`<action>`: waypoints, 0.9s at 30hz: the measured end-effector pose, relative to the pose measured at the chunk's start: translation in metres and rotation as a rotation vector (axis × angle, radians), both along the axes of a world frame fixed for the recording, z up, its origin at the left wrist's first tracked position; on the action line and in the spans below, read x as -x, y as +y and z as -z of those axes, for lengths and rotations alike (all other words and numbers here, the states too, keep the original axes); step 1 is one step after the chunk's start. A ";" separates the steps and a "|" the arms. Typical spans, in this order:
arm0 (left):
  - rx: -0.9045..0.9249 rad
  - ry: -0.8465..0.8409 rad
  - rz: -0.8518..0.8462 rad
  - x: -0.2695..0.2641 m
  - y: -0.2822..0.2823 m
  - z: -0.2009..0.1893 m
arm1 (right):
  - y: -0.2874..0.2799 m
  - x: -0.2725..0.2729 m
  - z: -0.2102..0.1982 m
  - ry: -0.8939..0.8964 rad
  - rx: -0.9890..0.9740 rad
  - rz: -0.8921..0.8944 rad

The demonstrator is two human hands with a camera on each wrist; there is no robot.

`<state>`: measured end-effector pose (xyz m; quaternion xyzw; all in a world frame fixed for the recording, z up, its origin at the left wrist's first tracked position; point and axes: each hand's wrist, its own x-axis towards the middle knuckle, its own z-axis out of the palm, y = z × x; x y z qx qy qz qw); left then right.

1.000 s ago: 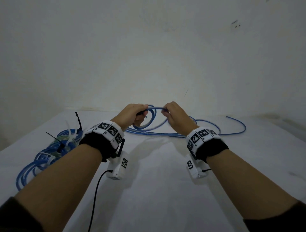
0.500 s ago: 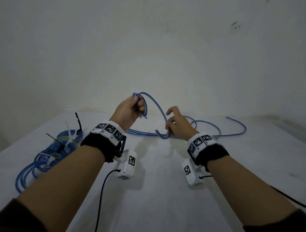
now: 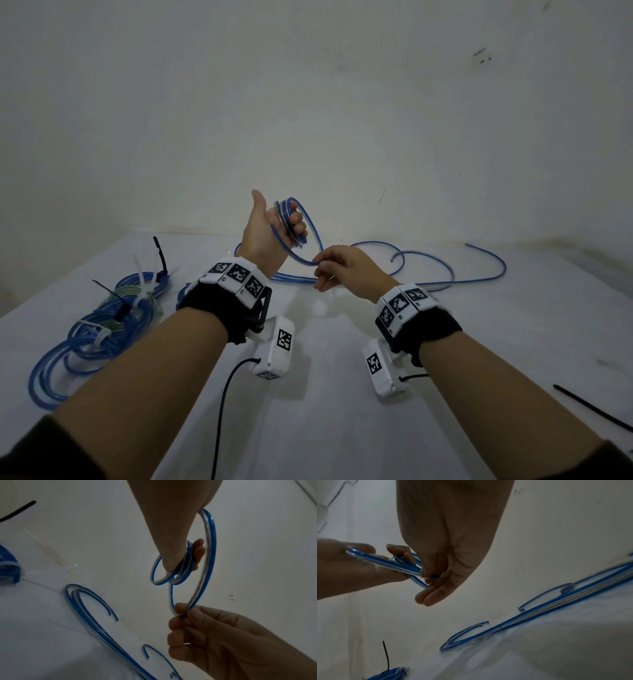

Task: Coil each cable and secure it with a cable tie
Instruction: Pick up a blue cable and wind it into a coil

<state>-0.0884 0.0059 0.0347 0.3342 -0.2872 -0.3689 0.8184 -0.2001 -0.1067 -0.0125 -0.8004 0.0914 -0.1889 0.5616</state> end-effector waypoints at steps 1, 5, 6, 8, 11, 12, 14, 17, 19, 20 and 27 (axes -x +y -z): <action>0.010 0.002 0.009 -0.001 0.001 0.000 | 0.000 0.000 0.000 -0.013 -0.036 0.007; -0.017 -0.021 -0.002 0.003 0.000 0.002 | 0.004 -0.002 -0.002 -0.037 -0.101 0.016; -0.033 -0.035 -0.027 0.005 -0.003 0.004 | 0.006 -0.002 -0.003 -0.039 -0.098 0.012; -0.050 -0.070 -0.077 0.008 -0.007 0.007 | 0.010 -0.004 -0.005 -0.045 -0.104 0.018; -0.078 -0.166 -0.128 0.012 -0.011 0.011 | 0.013 -0.004 -0.006 -0.034 -0.114 0.021; -0.102 -0.217 -0.141 0.013 -0.011 0.011 | 0.013 -0.002 -0.007 -0.020 -0.090 0.012; -0.153 -0.316 -0.168 0.014 -0.011 0.012 | 0.011 0.003 -0.009 0.016 -0.012 -0.002; -0.203 -0.422 -0.207 0.013 -0.010 0.013 | 0.005 0.010 -0.015 -0.007 0.084 0.105; -0.253 -0.500 -0.230 0.013 -0.011 0.013 | -0.003 0.011 -0.015 -0.150 0.137 0.269; -0.279 -0.529 -0.229 0.014 -0.012 0.013 | -0.008 0.012 -0.014 -0.235 0.184 0.340; -0.410 -0.648 -0.146 0.026 -0.022 0.020 | -0.032 0.018 -0.016 -0.290 0.484 0.151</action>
